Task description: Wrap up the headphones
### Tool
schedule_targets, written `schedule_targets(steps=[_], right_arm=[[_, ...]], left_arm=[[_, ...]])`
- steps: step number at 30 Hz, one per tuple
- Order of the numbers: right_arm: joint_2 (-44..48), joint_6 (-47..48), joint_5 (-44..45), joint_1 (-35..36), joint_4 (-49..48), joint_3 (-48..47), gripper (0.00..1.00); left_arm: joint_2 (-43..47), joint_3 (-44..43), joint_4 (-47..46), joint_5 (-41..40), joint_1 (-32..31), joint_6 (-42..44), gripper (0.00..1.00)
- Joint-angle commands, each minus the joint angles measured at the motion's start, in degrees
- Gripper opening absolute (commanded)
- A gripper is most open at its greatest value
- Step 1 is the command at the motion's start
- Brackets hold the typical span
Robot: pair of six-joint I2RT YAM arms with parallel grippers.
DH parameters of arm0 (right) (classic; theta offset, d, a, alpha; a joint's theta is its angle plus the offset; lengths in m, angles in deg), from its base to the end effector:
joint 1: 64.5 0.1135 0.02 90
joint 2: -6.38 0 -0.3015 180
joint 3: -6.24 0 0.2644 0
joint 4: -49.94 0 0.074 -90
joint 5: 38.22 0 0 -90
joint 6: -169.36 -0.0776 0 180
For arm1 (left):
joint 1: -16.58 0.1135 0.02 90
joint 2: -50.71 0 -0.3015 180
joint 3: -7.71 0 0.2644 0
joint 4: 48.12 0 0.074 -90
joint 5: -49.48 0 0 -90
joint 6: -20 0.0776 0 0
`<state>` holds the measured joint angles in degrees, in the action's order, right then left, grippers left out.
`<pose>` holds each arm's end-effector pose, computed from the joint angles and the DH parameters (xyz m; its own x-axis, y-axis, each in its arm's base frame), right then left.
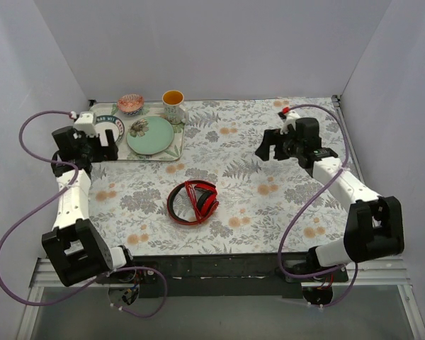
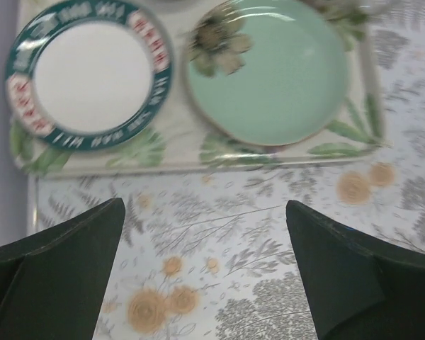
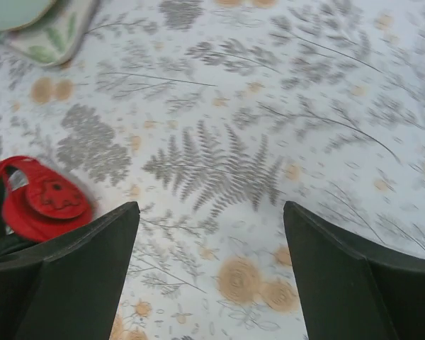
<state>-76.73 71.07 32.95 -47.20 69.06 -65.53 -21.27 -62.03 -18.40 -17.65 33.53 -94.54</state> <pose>0.3460 0.1340 0.2861 -0.5578 -0.0308 -0.8294 -0.4716 0.8341 0.2862 0.3095 0.0628 0.3129 -0.4800 -0.5464 -0.6863 -0.1677 0.8251 -0.5395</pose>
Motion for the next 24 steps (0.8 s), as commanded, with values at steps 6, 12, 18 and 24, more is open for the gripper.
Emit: schedule_targets(steps=[6, 12, 18, 24], right_arm=[[12.61, -3.48, 18.03, -12.29, -5.47, 13.02, 0.98], [14.73, -3.13, 23.57, -12.38, -5.12, 13.83, 0.99], [13.94, -1.29, 21.30, -12.38, -2.75, 12.51, 0.99], [20.78, -0.32, 19.97, -12.29, -10.03, 18.75, 0.99]], left_arm=[[1.84, 14.51, -4.29, -14.51, 12.49, -7.63, 0.98], [7.73, 21.63, -6.67, -13.47, 12.41, -7.81, 0.98], [8.44, 21.55, -4.65, -9.43, 12.41, -7.37, 0.98], [8.88, 21.11, -2.36, -6.09, 12.49, -6.75, 0.98]])
